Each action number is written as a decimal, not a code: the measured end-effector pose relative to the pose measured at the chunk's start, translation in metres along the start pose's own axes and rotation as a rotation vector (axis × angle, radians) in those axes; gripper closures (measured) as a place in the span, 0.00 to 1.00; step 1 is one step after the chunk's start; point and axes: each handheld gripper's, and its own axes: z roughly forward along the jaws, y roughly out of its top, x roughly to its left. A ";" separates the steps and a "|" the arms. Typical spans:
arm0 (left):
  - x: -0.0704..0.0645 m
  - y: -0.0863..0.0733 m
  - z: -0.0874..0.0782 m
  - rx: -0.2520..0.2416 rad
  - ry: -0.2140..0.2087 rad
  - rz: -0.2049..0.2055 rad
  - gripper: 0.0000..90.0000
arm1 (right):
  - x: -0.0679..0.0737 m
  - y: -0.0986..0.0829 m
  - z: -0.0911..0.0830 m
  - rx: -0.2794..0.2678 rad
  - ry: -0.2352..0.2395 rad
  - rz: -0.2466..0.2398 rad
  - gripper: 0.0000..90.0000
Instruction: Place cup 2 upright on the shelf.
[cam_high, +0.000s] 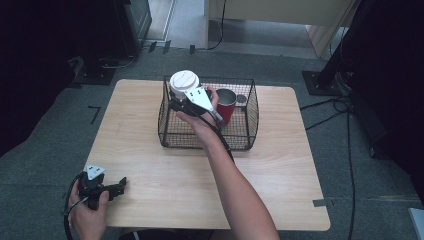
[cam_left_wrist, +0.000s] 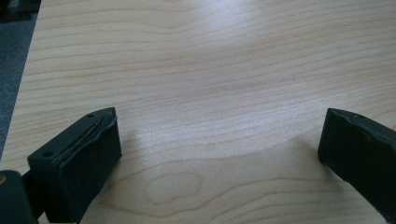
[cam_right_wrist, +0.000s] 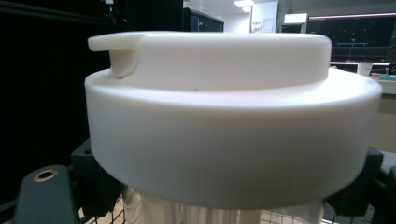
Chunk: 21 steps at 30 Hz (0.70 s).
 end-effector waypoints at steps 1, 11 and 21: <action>0.000 0.000 0.000 0.000 0.000 0.000 0.00 | 0.000 -0.002 0.002 0.004 0.000 -0.002 0.18; 0.000 0.000 0.000 0.000 0.000 0.000 0.00 | -0.006 -0.020 0.015 0.046 -0.017 -0.013 0.18; 0.000 0.000 0.000 0.000 0.000 -0.002 0.00 | -0.010 -0.034 0.021 0.101 -0.023 0.008 0.18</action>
